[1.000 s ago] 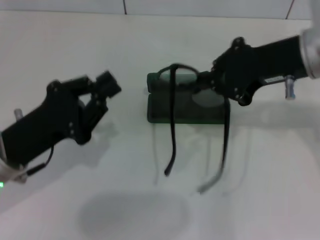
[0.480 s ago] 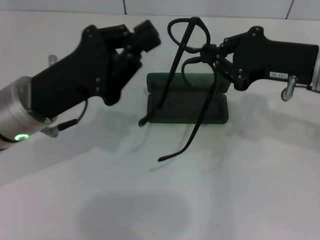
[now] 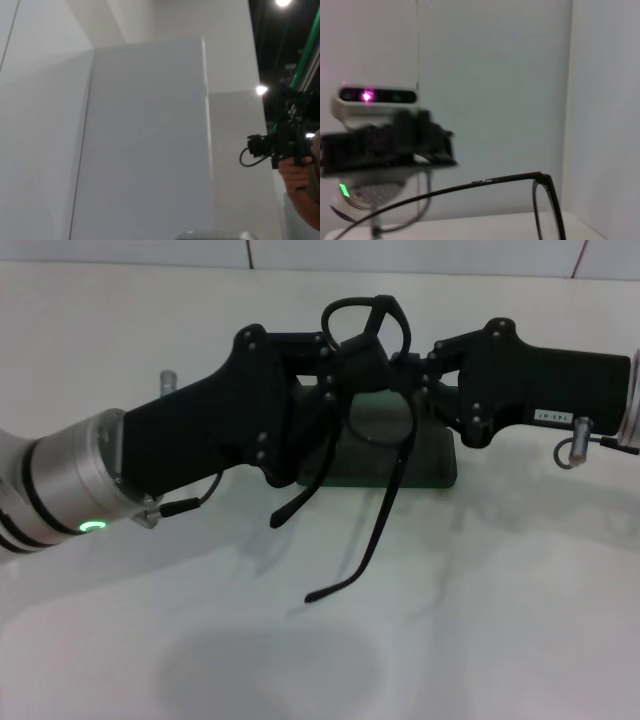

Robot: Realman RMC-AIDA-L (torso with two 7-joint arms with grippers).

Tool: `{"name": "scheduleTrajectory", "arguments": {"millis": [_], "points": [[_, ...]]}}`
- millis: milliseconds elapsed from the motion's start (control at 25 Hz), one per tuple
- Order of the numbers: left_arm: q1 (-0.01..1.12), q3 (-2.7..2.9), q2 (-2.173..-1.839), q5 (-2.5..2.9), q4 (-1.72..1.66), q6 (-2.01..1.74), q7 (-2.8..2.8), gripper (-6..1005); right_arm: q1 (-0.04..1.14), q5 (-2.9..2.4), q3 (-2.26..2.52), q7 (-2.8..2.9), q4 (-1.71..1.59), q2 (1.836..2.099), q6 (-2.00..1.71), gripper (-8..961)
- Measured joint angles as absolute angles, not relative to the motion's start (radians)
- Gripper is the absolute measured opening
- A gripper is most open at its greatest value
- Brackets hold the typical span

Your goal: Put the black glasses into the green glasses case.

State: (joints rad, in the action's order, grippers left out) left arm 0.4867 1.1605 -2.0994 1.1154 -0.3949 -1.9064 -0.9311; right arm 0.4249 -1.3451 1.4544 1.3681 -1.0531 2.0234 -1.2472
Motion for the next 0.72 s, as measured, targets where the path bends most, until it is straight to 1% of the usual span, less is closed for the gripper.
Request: {"name": "scheduleTrajectory", "arguments": {"millis": [240,720], "points": [[0.506,1.163,-2.100,1.122,-0.346,-1.897,-0.908,48,0.427,-1.344,1.449,1.368,-1.038,2.021,-1.310,35],[0.492,1.202,-2.100,1.124,-0.344,-1.891,-0.893,48,0.420,-1.319,1.452,1.367,-1.036,2.024,-1.339,36]]}}
